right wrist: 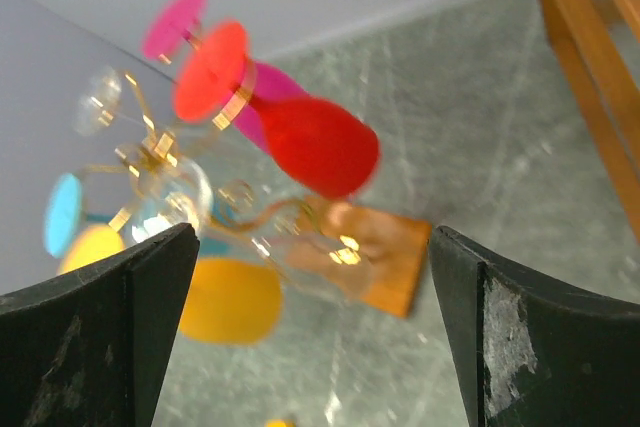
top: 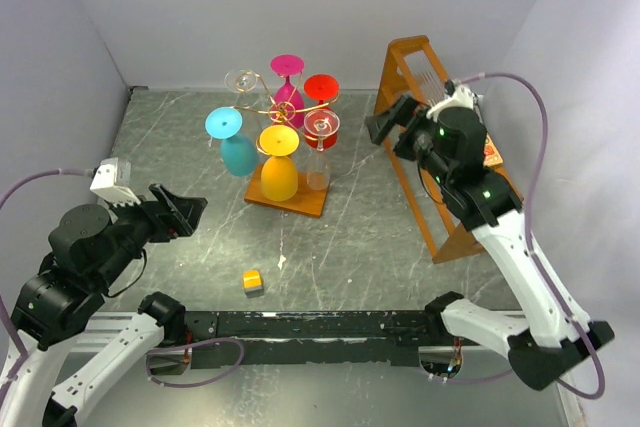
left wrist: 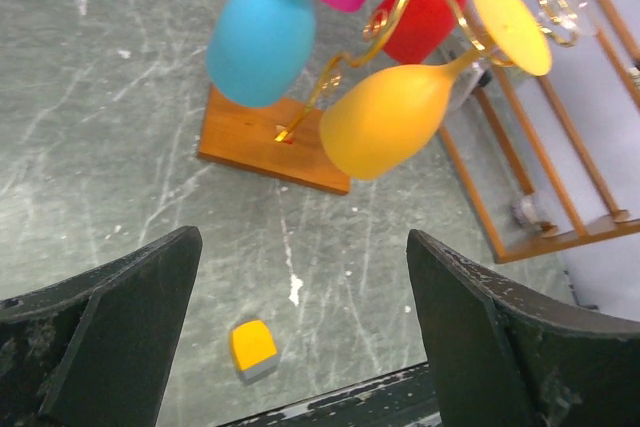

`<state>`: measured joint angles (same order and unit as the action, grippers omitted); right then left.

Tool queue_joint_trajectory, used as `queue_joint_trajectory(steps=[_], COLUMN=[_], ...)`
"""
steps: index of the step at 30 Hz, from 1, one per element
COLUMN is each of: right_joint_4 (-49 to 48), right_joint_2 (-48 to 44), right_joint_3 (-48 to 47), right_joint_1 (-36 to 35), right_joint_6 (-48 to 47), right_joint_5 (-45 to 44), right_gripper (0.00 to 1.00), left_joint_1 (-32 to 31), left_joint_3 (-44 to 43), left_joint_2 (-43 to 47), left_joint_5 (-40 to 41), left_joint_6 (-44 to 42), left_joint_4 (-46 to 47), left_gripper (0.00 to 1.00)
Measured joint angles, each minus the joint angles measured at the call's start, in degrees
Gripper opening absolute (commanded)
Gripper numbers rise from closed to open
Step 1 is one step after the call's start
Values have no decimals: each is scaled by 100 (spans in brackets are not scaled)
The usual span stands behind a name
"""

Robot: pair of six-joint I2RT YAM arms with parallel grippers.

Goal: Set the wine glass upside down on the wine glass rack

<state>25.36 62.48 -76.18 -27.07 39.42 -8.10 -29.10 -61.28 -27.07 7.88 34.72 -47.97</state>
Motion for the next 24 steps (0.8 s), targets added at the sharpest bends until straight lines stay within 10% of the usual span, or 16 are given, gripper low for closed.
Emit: queue_joint_trajectory(steps=[24], right_joint_4=[1790], right_joint_2=[-2835], right_joint_3=[48], right_joint_1=[0], right_joint_6=[-1198], right_joint_5=[-933], right_gripper=[100], left_joint_1=[0], left_joint_3=[-1965], left_joint_2=[463], left_joint_5=[796], left_joint_6=[-1233], left_joint_4=[-586], left_gripper=[97])
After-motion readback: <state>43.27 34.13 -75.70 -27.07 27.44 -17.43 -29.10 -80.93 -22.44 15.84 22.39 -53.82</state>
